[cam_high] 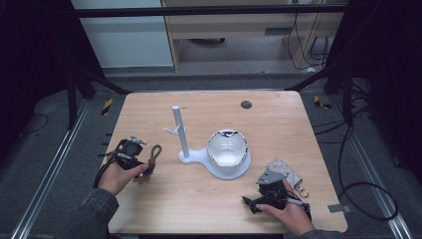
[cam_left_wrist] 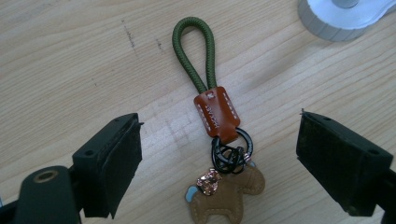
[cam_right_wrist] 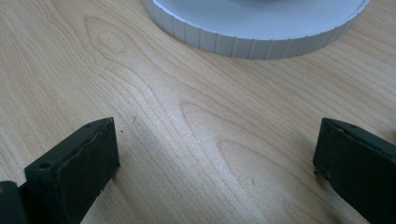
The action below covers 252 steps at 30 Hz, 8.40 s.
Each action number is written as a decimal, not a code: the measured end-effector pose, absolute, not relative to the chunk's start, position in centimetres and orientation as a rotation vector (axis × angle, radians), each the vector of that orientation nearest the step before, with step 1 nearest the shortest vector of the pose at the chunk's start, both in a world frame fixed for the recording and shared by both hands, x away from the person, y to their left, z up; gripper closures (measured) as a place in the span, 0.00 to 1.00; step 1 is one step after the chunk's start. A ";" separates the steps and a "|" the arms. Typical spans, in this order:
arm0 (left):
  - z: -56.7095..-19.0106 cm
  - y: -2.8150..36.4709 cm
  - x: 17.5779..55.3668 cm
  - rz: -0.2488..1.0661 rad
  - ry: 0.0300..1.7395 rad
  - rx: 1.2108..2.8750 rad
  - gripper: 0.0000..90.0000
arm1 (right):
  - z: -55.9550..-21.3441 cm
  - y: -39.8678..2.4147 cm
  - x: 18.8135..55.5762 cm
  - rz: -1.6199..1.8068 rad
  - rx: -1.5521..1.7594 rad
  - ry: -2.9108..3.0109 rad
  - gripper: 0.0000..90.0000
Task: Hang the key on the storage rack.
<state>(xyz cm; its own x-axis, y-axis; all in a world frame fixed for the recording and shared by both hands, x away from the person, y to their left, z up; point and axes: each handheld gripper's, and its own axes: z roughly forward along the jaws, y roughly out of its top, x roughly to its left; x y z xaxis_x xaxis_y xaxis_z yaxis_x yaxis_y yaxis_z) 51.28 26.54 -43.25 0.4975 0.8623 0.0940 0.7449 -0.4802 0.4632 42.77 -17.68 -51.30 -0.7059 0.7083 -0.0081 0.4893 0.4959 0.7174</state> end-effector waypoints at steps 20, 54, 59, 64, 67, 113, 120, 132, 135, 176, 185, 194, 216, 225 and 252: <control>-44.0 25.2 52.5 0.362 1.369 2.430 0.36 | -51.3 -17.7 42.8 1.027 1.008 2.441 0.00; -46.2 25.4 54.4 0.292 1.502 2.395 0.64 | -51.3 -17.7 42.7 1.030 1.010 2.437 0.00; -46.5 25.4 54.6 0.294 1.505 2.398 0.64 | -51.3 -17.7 42.7 1.029 1.009 2.437 0.00; -46.5 25.4 54.6 0.297 1.496 2.409 0.66 | -51.3 -17.7 42.7 1.030 1.009 2.436 0.00; -46.5 25.4 54.6 0.301 1.490 2.415 0.69 | -51.3 -17.7 42.7 1.029 1.009 2.437 0.00; -39.3 25.8 45.3 0.558 1.065 2.136 0.73 | -51.3 -17.7 42.7 1.030 1.005 2.439 0.00; -38.7 25.2 44.2 0.568 1.016 2.111 0.73 | -51.3 -17.7 42.7 1.030 1.010 2.438 0.00; -37.7 24.1 43.7 0.572 0.965 2.067 0.73 | -51.3 -17.7 42.7 1.029 1.011 2.437 0.00; -37.3 23.6 43.4 0.570 0.942 2.057 0.73 | -51.3 -17.7 42.7 1.029 1.011 2.438 0.00; -36.0 21.9 44.9 0.594 0.927 1.994 0.73 | -51.3 -17.7 42.7 1.029 1.010 2.437 0.00; -36.7 21.7 45.9 0.584 0.949 2.000 0.73 | -51.3 -17.7 42.7 1.029 1.011 2.437 0.00; -38.1 21.0 47.1 0.563 0.975 2.008 0.73 | -51.3 -17.7 42.7 1.029 1.011 2.438 0.00; -39.8 19.5 49.1 0.557 1.018 1.968 0.73 | -51.3 -17.7 42.7 1.029 1.011 2.437 0.00; -39.9 19.5 49.2 0.558 1.022 1.962 0.73 | -51.3 -17.7 42.7 1.029 1.011 2.437 0.00; -40.2 19.0 49.7 0.554 1.030 1.964 0.69 | -51.3 -17.7 42.7 1.029 1.010 2.438 0.00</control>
<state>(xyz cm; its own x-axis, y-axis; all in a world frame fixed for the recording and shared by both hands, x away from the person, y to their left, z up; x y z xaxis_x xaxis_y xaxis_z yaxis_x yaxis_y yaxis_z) 49.72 19.00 -40.18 0.5665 0.8240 0.0048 0.4577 -0.3194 0.8298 42.72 -17.72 -51.32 -0.7042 0.7100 -0.0086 0.4890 0.4936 0.7192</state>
